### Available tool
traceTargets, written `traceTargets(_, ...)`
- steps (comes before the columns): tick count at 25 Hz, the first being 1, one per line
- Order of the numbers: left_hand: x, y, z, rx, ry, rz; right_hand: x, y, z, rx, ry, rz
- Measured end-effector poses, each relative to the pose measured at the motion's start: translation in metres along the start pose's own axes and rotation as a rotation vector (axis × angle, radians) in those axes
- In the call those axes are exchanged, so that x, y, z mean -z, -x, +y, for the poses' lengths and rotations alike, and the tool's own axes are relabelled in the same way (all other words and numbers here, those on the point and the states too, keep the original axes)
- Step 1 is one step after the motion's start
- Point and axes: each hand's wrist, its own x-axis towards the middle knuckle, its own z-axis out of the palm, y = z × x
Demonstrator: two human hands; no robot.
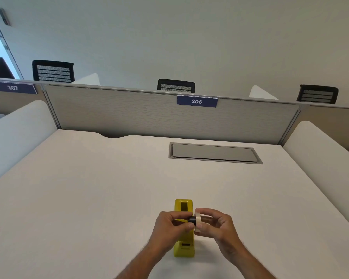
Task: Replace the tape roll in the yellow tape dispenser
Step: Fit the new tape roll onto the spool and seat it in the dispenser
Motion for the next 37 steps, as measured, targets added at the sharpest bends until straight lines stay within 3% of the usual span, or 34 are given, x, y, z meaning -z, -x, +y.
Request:
traceTargets(15, 0.001, 0.002, -0.005, -0.045, -0.084, -0.041, -0.007, 0.004, 0.003, -0.005, 0.028, 0.003)
traceTargets(21, 0.003, -0.003, -0.008, -0.071, -0.09, 0.026, -0.01, -0.003, 0.01, -0.035, 0.063, 0.029)
traceTargets(31, 0.008, -0.022, -0.011, -0.097, -0.209, 0.123, -0.02, -0.025, 0.014, 0.04, 0.421, 0.158)
traceTargets(37, 0.011, -0.029, -0.016, -0.115, -0.186, 0.194, -0.024, -0.034, 0.008, 0.126, 0.563, 0.142)
